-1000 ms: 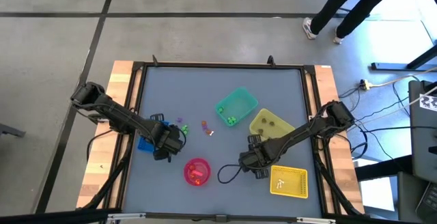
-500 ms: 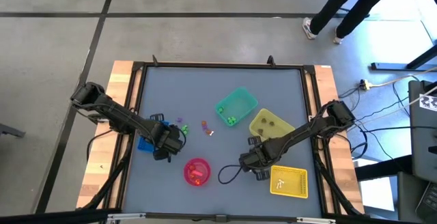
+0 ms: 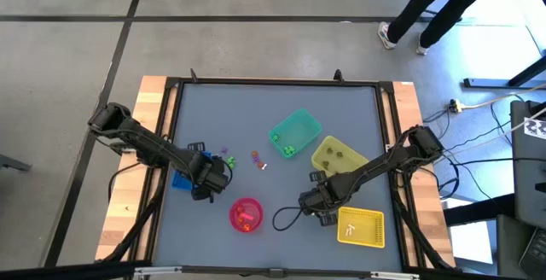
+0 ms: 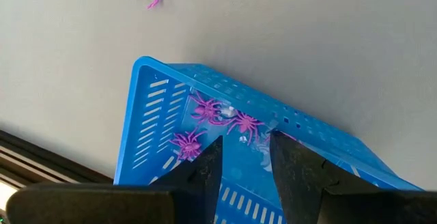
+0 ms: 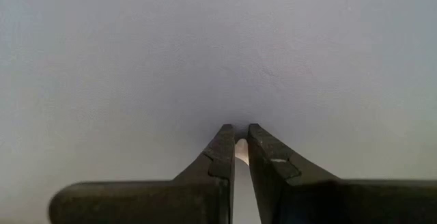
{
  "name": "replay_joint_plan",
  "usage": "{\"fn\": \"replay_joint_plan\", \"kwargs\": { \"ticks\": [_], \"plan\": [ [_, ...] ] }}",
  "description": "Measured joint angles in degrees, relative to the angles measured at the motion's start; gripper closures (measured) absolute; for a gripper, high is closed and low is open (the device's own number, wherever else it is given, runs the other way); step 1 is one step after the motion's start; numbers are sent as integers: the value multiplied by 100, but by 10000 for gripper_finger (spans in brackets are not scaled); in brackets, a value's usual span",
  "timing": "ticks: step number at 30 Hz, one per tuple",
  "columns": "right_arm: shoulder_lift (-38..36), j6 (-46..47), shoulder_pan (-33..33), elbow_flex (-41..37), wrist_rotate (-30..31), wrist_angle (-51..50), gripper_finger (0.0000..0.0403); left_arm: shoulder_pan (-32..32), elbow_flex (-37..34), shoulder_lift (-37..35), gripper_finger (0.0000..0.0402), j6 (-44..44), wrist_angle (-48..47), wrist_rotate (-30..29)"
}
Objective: Sort Halloween decoration
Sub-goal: Put the white bone toy into the yellow bin
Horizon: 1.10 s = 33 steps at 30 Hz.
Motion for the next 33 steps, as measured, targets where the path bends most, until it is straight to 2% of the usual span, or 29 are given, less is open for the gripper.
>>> {"fn": "replay_joint_plan", "kwargs": {
  "ticks": [9,20,26,33],
  "plan": [
    [40,5,-4,277,-1,-291,372,0,-1,0,295,0,0,1],
    [44,7,-7,1302,-3,-1252,372,0,-2,0,295,0,0,0],
    [26,140,23,2052,-378,-1853,372,0,-1,0,295,0,0,2],
    [17,559,435,2523,-457,-2333,372,0,0,0,295,0,0,2]
  ]
}}
